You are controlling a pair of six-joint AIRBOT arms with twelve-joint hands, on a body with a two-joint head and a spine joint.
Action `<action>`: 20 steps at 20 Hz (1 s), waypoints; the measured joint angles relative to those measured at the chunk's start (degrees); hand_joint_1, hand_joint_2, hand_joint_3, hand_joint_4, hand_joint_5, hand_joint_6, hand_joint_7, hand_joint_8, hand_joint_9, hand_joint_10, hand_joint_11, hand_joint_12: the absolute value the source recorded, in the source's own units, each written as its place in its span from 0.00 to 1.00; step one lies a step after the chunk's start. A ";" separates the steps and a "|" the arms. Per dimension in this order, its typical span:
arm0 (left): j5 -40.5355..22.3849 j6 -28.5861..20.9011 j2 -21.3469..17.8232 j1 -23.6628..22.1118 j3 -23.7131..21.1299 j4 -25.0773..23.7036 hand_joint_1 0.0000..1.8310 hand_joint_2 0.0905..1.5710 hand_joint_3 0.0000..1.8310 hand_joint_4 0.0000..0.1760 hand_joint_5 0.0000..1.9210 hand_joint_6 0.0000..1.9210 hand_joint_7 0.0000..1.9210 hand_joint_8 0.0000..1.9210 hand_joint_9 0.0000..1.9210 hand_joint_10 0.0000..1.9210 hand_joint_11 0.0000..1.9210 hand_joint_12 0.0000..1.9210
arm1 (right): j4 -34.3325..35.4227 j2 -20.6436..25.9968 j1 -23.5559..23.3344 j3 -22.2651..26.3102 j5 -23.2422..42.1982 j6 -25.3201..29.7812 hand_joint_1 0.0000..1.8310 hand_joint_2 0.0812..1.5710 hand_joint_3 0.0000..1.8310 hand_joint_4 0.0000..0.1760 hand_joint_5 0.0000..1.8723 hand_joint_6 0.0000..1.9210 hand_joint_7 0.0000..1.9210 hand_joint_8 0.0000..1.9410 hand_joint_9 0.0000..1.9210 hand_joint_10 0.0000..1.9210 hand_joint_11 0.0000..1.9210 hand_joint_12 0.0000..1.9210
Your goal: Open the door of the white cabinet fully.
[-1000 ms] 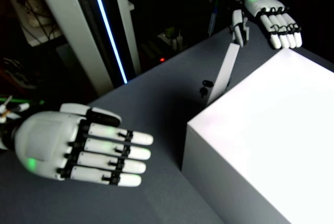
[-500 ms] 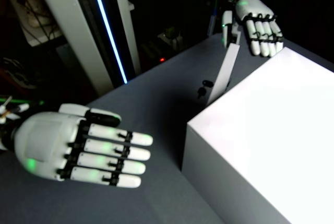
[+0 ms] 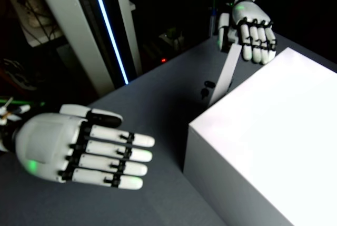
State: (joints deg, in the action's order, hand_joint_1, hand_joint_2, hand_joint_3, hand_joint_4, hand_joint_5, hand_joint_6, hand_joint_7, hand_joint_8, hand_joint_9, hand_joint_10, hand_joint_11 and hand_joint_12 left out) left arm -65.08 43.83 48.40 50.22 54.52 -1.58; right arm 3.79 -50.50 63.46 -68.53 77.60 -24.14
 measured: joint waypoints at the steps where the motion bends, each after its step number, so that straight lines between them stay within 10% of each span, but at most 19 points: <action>1: 0.22 -0.26 0.09 -0.15 0.00 -0.13 0.13 0.94 0.00 0.00 0.04 0.00 0.03 0.00 0.04 0.00 0.00 0.25 | 0.09 0.00 0.00 0.00 -0.02 0.02 0.24 0.86 0.00 0.00 0.13 0.00 0.11 0.00 0.10 0.00 0.10 0.02; 20: 4.33 -4.98 3.45 -4.15 1.33 -7.76 0.21 0.91 0.00 0.00 0.11 0.00 0.07 0.00 0.07 0.00 0.01 0.17 | 0.07 0.00 0.00 -0.07 -0.07 0.11 0.25 0.85 0.00 0.00 0.13 0.00 0.11 0.00 0.10 0.00 0.11 0.02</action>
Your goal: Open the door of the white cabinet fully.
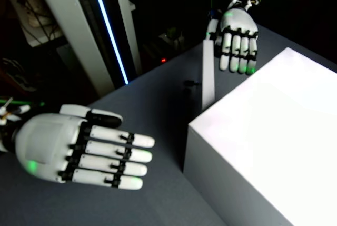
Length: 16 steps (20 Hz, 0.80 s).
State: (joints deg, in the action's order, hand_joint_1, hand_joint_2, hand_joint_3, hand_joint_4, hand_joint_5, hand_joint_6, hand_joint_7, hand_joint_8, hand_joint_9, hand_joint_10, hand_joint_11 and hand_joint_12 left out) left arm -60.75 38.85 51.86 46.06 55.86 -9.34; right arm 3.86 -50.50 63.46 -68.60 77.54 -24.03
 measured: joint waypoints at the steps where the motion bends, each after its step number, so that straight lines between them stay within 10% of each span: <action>1: 0.37 -0.44 0.48 -0.39 0.28 -1.09 0.19 0.92 0.00 0.00 0.09 0.00 0.07 0.00 0.06 0.00 0.01 0.16 | 0.04 0.00 0.00 0.00 0.00 0.00 0.24 0.85 0.00 0.00 0.13 0.00 0.11 0.00 0.10 0.00 0.11 0.01; 16: 7.67 -6.88 5.60 -8.07 3.08 -13.46 0.18 0.93 0.00 0.00 0.10 0.00 0.08 0.00 0.07 0.00 0.04 0.15 | 0.11 -0.42 0.00 -0.33 -0.02 0.02 0.25 0.86 0.00 0.00 0.13 0.00 0.12 0.00 0.11 0.00 0.11 0.01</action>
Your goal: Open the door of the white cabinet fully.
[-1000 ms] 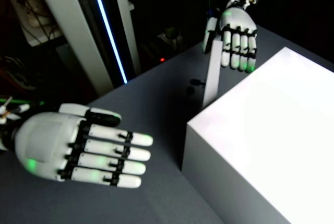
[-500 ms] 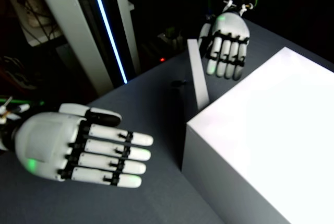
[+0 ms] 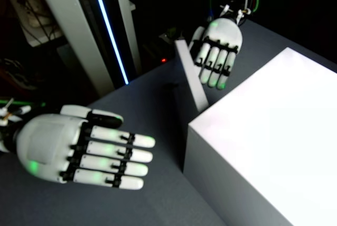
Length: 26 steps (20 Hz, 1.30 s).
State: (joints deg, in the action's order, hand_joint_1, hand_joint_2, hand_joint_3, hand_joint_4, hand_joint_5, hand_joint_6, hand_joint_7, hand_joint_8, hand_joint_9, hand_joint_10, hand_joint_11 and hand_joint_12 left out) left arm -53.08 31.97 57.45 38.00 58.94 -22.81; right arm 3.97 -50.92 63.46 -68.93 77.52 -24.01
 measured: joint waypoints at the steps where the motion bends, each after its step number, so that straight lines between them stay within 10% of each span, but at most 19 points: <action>1: -0.07 -0.02 0.52 -0.20 0.35 -0.13 0.16 0.93 0.00 0.00 0.10 0.00 0.08 0.00 0.07 0.00 0.03 0.14 | 0.04 0.00 0.00 -0.02 -0.04 0.00 0.26 0.86 0.00 0.00 0.14 0.00 0.13 0.00 0.11 0.00 0.11 0.01; 11: 1.95 -1.01 4.22 -3.54 1.75 -3.80 0.35 0.85 0.00 0.00 0.11 0.00 0.09 0.00 0.07 0.00 0.07 0.04 | -0.09 -0.28 0.00 -0.52 -0.02 0.02 0.26 0.85 0.00 0.00 0.15 0.00 0.15 0.00 0.13 0.00 0.12 0.01; 26: 3.85 -2.03 9.70 -6.88 3.69 -7.02 0.34 0.84 0.00 0.00 0.06 0.00 0.07 0.00 0.06 0.00 0.07 0.01 | -0.09 -0.42 0.00 -0.63 0.00 0.09 0.27 0.85 0.00 0.00 0.14 0.00 0.13 0.00 0.11 0.00 0.11 0.00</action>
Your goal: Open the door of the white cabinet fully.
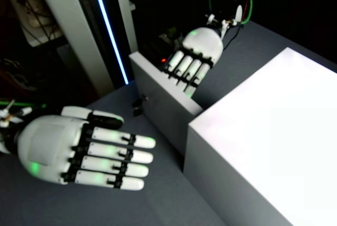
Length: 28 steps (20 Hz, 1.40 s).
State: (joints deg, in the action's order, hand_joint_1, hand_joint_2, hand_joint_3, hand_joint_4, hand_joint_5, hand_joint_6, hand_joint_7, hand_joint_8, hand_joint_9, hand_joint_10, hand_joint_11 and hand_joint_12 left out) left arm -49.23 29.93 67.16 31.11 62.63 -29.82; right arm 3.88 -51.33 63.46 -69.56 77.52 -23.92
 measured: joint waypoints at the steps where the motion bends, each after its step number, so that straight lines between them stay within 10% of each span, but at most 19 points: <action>1: 0.04 -0.07 0.39 -0.20 0.17 -0.11 0.25 0.90 0.01 0.00 0.06 0.00 0.07 0.00 0.05 0.00 0.06 0.01 | -0.04 -0.04 0.00 0.00 0.00 0.00 0.25 0.85 0.00 0.00 0.14 0.00 0.13 0.00 0.11 0.00 0.11 0.00; 10: 0.24 -0.28 -0.48 -0.26 -0.15 -0.09 0.27 0.91 0.00 0.00 0.04 0.00 0.06 0.00 0.05 0.00 0.07 0.01 | -0.02 -0.31 0.00 0.00 0.00 0.15 0.26 0.85 0.00 0.00 0.14 0.00 0.14 0.00 0.11 0.00 0.10 0.00; 18: -5.92 0.87 -11.96 7.93 -6.51 6.38 0.26 0.88 0.00 0.00 0.10 0.00 0.06 0.00 0.06 0.00 0.09 0.01 | 0.83 -0.31 0.00 0.00 0.00 0.35 0.28 0.85 0.00 0.00 0.14 0.00 0.14 0.00 0.12 0.00 0.11 0.01; 22: -11.32 5.95 -17.86 15.37 -9.29 17.07 0.24 0.89 0.01 0.00 0.10 0.00 0.08 0.00 0.09 0.00 0.12 0.02 | 1.57 -0.31 0.00 0.04 0.11 0.37 0.27 0.85 0.00 0.01 0.15 0.00 0.15 0.00 0.13 0.01 0.13 0.01; 24: -13.49 10.12 -20.37 19.58 -10.58 24.04 0.17 0.92 0.00 0.00 0.09 0.00 0.07 0.00 0.08 0.00 0.09 0.01 | 2.21 -0.31 0.00 0.07 0.55 0.48 0.23 0.84 0.00 0.39 0.14 0.00 0.14 0.00 0.10 0.00 0.08 0.00; 26: -17.27 13.33 -21.79 23.47 -11.30 30.58 0.19 0.92 0.00 0.00 0.09 0.00 0.08 0.00 0.09 0.01 0.09 0.02 | 2.97 -0.31 0.00 0.07 1.25 0.52 0.23 0.84 0.00 0.39 0.13 0.00 0.13 0.00 0.08 0.00 0.06 0.00; 27: -19.61 14.60 -22.23 24.87 -11.34 33.22 0.15 0.89 0.00 0.00 0.09 0.00 0.10 0.00 0.10 0.00 0.11 0.05 | 3.21 -0.28 0.00 0.11 1.90 0.55 0.39 0.85 0.00 0.00 0.14 0.00 0.12 0.00 0.07 0.01 0.05 0.01; 28: -22.10 15.39 -22.53 25.86 -11.43 35.39 0.12 0.86 0.02 0.00 0.09 0.00 0.09 0.00 0.10 0.00 0.07 0.16 | 3.45 -0.22 0.00 0.26 2.60 0.59 0.36 0.86 0.00 0.00 0.14 0.00 0.12 0.00 0.08 0.01 0.07 0.02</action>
State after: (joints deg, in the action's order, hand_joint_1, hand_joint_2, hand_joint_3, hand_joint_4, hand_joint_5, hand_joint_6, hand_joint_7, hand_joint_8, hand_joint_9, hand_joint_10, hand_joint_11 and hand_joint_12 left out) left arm -71.33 45.32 44.62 56.97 51.20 5.56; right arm 7.33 -51.55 63.46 -69.30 80.12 -23.33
